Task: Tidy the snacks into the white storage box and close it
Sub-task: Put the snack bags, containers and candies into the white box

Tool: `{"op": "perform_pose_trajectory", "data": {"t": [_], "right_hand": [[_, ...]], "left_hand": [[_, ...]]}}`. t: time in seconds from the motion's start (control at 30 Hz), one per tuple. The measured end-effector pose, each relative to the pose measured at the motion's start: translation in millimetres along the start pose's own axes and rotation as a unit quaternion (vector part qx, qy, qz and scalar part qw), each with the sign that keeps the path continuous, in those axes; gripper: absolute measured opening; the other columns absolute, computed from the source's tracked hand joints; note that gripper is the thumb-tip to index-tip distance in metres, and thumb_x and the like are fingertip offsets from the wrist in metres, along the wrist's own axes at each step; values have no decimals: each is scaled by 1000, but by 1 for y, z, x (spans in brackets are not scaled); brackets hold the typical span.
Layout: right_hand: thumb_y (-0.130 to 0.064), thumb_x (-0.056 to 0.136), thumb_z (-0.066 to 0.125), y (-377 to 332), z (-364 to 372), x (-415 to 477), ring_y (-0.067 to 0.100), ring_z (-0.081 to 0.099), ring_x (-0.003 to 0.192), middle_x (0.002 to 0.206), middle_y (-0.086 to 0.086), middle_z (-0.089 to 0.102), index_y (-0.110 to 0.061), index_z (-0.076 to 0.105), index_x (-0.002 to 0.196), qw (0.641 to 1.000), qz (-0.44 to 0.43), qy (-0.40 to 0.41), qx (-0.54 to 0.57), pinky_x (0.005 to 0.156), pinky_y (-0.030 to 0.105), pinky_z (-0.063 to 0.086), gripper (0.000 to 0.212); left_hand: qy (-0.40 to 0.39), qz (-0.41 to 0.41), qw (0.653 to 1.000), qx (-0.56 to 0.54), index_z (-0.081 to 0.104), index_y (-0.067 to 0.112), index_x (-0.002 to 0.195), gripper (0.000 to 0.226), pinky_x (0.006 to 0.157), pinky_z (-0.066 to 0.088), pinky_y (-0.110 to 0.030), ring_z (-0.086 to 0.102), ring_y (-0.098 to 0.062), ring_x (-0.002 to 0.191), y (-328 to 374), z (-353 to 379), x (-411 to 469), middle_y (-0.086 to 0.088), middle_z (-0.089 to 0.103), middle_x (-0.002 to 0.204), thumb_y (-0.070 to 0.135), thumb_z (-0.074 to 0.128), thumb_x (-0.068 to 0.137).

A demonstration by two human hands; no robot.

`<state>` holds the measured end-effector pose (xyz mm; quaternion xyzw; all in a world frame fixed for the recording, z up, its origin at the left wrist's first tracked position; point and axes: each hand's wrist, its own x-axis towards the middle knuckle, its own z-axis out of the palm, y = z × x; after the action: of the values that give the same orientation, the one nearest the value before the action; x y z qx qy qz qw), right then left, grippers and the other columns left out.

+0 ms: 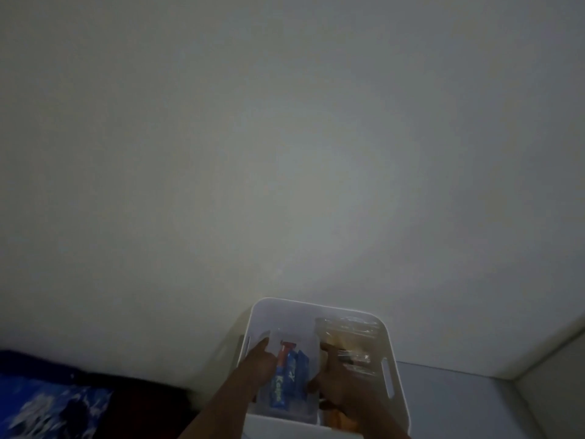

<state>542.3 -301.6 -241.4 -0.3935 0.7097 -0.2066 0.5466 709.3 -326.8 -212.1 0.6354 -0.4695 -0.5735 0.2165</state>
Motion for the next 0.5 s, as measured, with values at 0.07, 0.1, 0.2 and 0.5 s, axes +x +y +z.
{"op": "perform_pose_trajectory", "data": {"t": [0.07,0.1,0.2,0.5], "right_hand": [[0,72,74,4,-1,6,32,63,106,127,7,57,-34,23,145,1000,3,0,-6,63,34,60,95],[0,71,73,6,0,9,33,63,107,126,7,58,-33,24,145,1000,4,-2,-7,64,36,61,95],[0,72,70,8,3,15,33,61,108,125,7,56,-35,17,145,1000,13,-16,-16,72,41,61,97],[7,72,73,24,7,38,28,52,120,134,10,48,-17,9,143,998,-42,-42,-36,105,45,44,99]], "left_hand": [[1,-9,1000,1,21,9,153,59,53,41,-9,54,-18,84,-3,1,3,-12,69,116,-5,38,98],[-1,-21,1000,3,21,8,153,60,52,42,-8,55,-22,86,-5,0,4,-4,76,93,-5,39,97],[-4,-32,999,29,21,12,153,60,81,53,-19,58,-23,94,-17,-1,15,30,62,66,6,44,98],[19,0,1000,16,31,9,148,51,100,40,-35,50,-31,121,-21,9,16,-17,38,151,-4,37,99]]}}
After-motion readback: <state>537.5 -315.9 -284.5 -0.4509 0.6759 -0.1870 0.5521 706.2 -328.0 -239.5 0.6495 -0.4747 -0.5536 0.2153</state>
